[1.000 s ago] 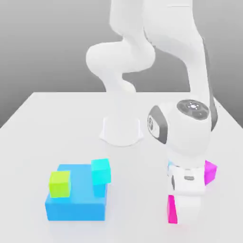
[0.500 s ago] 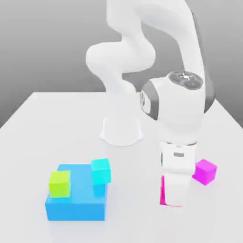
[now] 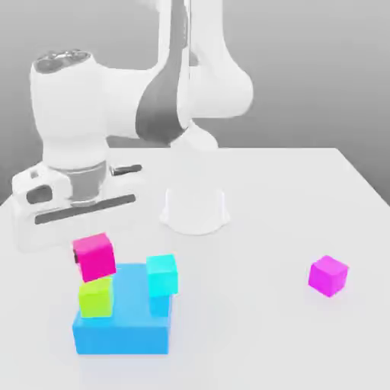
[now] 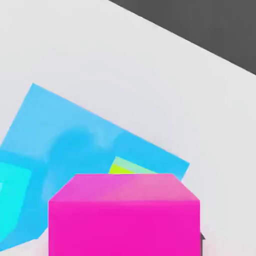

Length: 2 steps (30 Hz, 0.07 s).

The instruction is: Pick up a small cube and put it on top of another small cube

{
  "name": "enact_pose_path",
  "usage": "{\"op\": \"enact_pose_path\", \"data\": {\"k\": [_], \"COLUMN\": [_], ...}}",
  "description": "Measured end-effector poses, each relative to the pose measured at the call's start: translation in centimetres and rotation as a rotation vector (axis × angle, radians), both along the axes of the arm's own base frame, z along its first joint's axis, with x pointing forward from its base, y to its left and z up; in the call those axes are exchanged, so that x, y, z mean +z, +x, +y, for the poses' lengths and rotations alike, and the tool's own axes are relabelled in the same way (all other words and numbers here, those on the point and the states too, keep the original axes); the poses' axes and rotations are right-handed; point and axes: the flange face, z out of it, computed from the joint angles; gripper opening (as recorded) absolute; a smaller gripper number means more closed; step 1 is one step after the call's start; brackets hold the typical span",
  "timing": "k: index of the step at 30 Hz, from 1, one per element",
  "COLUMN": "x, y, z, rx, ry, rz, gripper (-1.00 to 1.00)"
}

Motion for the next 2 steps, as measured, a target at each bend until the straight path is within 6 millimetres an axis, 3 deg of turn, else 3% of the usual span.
{"op": "enact_pose_path", "data": {"k": [2], "x": [0.00], "y": [0.00], "z": [0.00], "rx": [0.000], "ry": [0.000], "rz": [0.000], "gripper": [1.00]}}
